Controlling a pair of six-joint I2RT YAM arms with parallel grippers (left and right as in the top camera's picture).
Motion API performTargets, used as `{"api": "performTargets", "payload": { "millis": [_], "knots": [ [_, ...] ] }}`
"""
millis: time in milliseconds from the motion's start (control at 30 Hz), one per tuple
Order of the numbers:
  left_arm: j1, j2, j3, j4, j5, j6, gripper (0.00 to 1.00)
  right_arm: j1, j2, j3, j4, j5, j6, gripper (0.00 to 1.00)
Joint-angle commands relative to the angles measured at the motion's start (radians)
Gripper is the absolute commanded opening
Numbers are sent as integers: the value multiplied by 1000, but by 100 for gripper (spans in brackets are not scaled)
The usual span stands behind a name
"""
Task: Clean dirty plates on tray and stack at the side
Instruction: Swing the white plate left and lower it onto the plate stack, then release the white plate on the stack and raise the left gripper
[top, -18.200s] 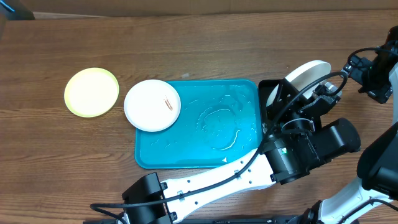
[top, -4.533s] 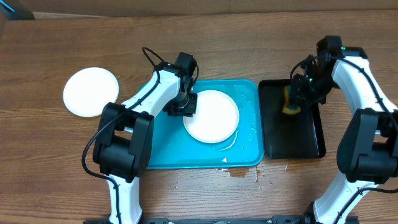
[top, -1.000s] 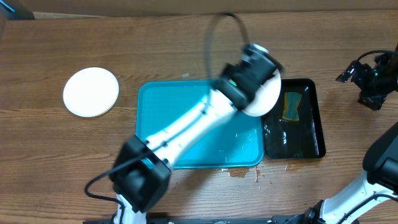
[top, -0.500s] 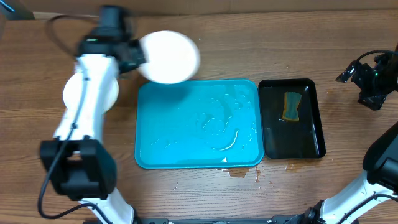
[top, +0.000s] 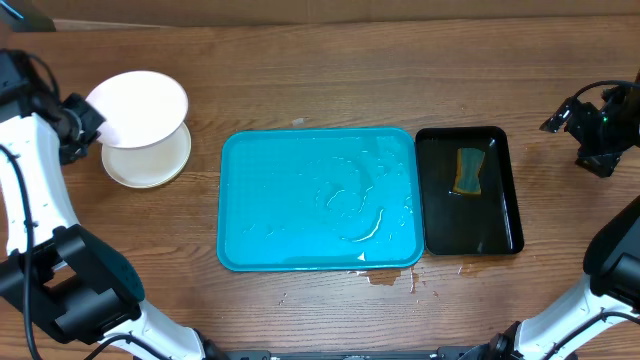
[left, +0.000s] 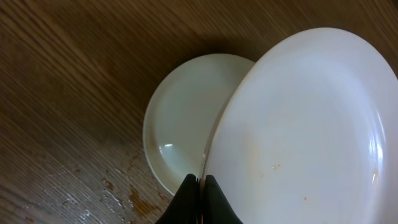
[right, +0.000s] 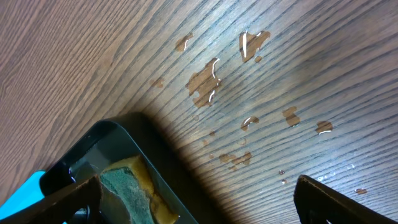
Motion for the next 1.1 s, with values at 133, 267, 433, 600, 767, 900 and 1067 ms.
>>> {"api": "performTargets", "payload": {
  "millis": [133, 267, 433, 600, 767, 900, 1067],
  "knots": [
    [13, 56, -12, 9, -26, -14, 6, 0, -25, 13, 2, 0, 1, 100],
    [13, 89, -12, 19, -43, -13, 16, 0, -25, 13, 2, 0, 1, 100],
    [12, 114, -12, 28, -44, -14, 74, 0, -25, 13, 2, 0, 1, 100],
    [6, 118, -12, 9, 10, -6, 100, 0, -25, 13, 2, 0, 1, 100],
    [-18, 119, -12, 18, 171, 143, 100, 0, -25, 13, 2, 0, 1, 100],
    [-56, 119, -12, 19, 271, 227, 100, 0, -25, 13, 2, 0, 1, 100],
    [-125, 119, -12, 20, 294, 226, 100, 0, -25, 13, 2, 0, 1, 100]
  ]
}}
